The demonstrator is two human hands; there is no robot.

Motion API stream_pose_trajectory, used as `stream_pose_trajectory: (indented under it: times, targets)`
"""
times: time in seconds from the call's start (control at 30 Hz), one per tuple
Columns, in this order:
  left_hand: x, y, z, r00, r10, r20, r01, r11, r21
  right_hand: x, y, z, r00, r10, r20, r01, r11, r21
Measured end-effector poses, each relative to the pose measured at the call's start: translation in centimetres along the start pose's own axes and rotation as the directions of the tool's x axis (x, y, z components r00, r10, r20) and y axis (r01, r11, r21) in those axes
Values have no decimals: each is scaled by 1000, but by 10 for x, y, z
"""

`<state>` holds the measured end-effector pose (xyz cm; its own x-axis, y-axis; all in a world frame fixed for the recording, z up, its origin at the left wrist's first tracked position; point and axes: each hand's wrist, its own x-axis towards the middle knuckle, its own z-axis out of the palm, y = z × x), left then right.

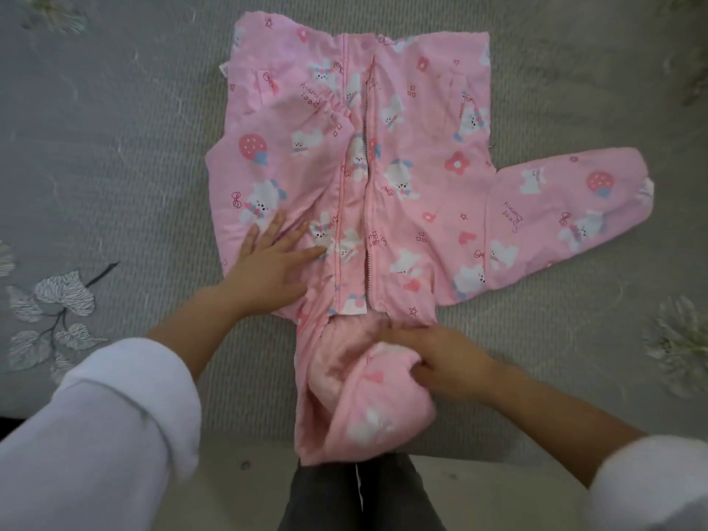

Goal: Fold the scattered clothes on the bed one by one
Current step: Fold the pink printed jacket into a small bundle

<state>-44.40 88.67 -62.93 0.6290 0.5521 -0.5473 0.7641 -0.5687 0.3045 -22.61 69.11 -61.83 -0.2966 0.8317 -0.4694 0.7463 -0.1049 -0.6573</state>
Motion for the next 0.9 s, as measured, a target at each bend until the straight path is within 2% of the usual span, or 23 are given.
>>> stream_pose_trajectory:
  times: [0.07,0.13,0.17,0.23,0.27,0.33,0.37,0.4,0.43,0.5,0.57,0.6,0.67,0.73,0.8,0.83,0.87,0.9]
  targets:
    - [4,3,-11,997,-43,62,55,977,-206,9,-8,-22,986,123,-112,-80,940,331]
    - [4,10,-25,993,-100,68,120,890,-440,19,-15,-52,922,306,-239,-100,782,615]
    - [2,14,-32,987,-163,19,140,776,-615,27,-16,-67,865,432,-255,-143,700,700]
    - [-1,21,-43,945,-325,36,146,321,-936,44,-11,-94,762,599,-248,-188,570,800]
    - [1,20,-45,929,-364,70,125,130,-984,54,-6,-104,716,646,-263,-190,543,818]
    - [4,19,-44,912,-402,86,88,-14,-996,69,-2,-113,614,716,-333,-231,566,792]
    - [4,21,-44,905,-423,49,53,-2,-999,73,-3,-113,565,725,-394,-232,598,767]
    - [4,24,-44,899,-438,5,20,31,-999,74,-5,-111,547,707,-449,-198,630,751]
    - [4,27,-43,904,-424,-50,-8,102,-995,74,-8,-108,564,671,-482,-143,654,743]
    - [6,35,-38,938,-326,-120,-11,318,-948,75,-15,-102,658,587,-471,-37,650,759]
    - [12,41,-36,950,-258,-175,-4,550,-835,79,-18,-98,759,513,-401,-44,655,755]
    - [17,41,-35,947,-257,-193,5,614,-789,82,-18,-98,787,487,-378,-68,678,732]
    - [24,43,-42,936,-275,-218,-14,591,-807,85,-18,-107,789,478,-385,-97,716,691]
    - [27,45,-58,946,-279,-167,-19,467,-884,84,-16,-122,773,480,-416,-25,677,736]
    - [31,46,-77,949,-295,-110,2,356,-935,87,-15,-141,738,520,-429,-17,651,759]
    - [37,47,-84,939,-320,-126,-11,340,-941,92,-12,-150,718,535,-445,-29,663,748]
    - [46,47,-87,913,-363,-186,-40,375,-926,101,-9,-158,703,546,-455,-51,677,734]
    - [56,47,-87,868,-422,-260,-41,461,-887,112,-5,-164,689,558,-462,-85,696,713]
